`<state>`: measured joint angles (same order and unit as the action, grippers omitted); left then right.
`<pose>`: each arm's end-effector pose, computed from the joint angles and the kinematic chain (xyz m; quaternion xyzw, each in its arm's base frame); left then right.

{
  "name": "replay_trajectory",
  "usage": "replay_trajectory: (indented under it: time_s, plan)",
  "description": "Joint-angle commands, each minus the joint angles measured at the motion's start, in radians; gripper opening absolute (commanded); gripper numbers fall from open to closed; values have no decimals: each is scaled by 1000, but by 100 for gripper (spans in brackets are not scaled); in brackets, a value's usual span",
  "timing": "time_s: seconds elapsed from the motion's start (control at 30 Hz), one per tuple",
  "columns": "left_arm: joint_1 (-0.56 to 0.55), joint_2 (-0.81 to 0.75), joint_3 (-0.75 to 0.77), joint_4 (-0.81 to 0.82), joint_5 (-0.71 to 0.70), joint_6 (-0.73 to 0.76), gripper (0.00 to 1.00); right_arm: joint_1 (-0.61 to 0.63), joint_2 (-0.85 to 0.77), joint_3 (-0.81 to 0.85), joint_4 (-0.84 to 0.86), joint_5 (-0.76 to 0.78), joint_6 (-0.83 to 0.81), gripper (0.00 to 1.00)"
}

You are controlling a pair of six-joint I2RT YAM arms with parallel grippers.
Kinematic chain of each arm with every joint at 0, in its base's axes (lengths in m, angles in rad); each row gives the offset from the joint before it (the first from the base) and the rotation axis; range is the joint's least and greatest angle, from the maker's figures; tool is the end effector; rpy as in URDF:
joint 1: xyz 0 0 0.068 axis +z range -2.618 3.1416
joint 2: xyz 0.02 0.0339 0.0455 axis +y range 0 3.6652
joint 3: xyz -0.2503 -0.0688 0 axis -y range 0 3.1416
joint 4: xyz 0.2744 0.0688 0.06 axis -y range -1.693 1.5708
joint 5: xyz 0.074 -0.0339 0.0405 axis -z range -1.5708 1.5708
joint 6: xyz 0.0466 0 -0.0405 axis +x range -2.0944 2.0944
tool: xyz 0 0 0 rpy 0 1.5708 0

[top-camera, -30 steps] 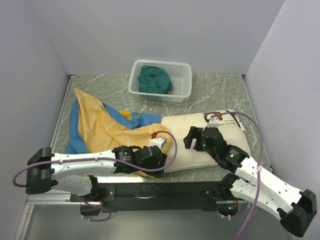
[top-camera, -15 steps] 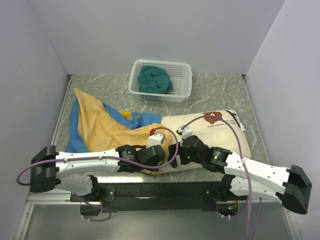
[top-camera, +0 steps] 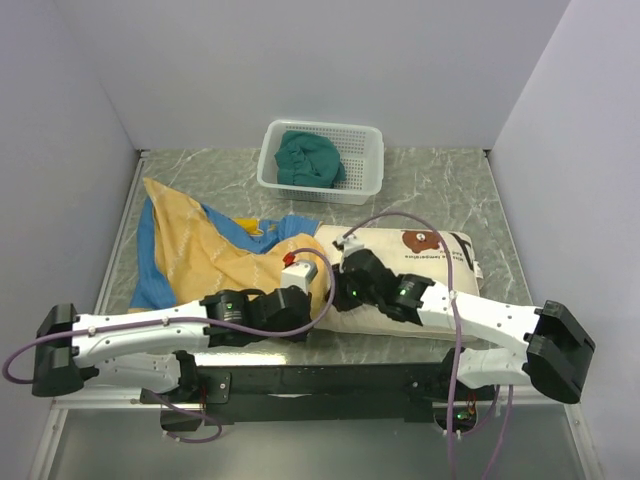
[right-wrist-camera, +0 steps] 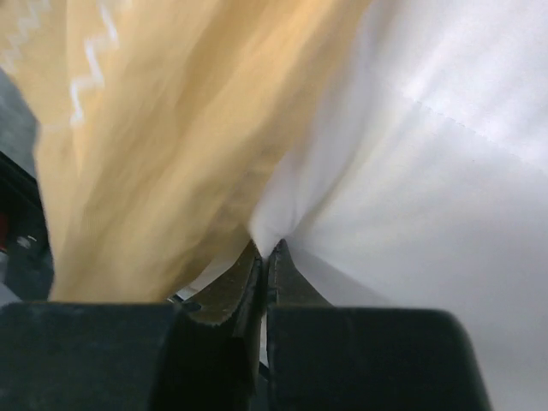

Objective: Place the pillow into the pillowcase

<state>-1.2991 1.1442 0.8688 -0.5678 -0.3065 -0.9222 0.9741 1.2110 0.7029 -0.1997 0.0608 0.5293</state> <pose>0.0875 -0.2617 0.2360 0.1197 0.9174 -0.2517 0.2840 0.1666 0.2403 0.1883 -0.1879 0.8884 0.2653 0.3242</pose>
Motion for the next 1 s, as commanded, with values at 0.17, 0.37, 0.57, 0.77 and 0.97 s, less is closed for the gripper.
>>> replay_trajectory:
  time_s: [0.17,0.37,0.57,0.77,0.97]
  plan:
    - [-2,-167,-71,-41,121,5,1,-104,36,230,46,-81,67,0]
    - [-3,-213,-60,-84,154,34,1,-106,39,230,54,-87,92,0]
    - [-2,-231,2,49,179,79,5,27,131,195,111,14,184,0]
    - [0,-230,-13,36,93,10,23,150,145,-8,295,125,310,0]
    - [-2,-267,-36,-38,-24,-87,60,155,-31,-114,326,180,305,29]
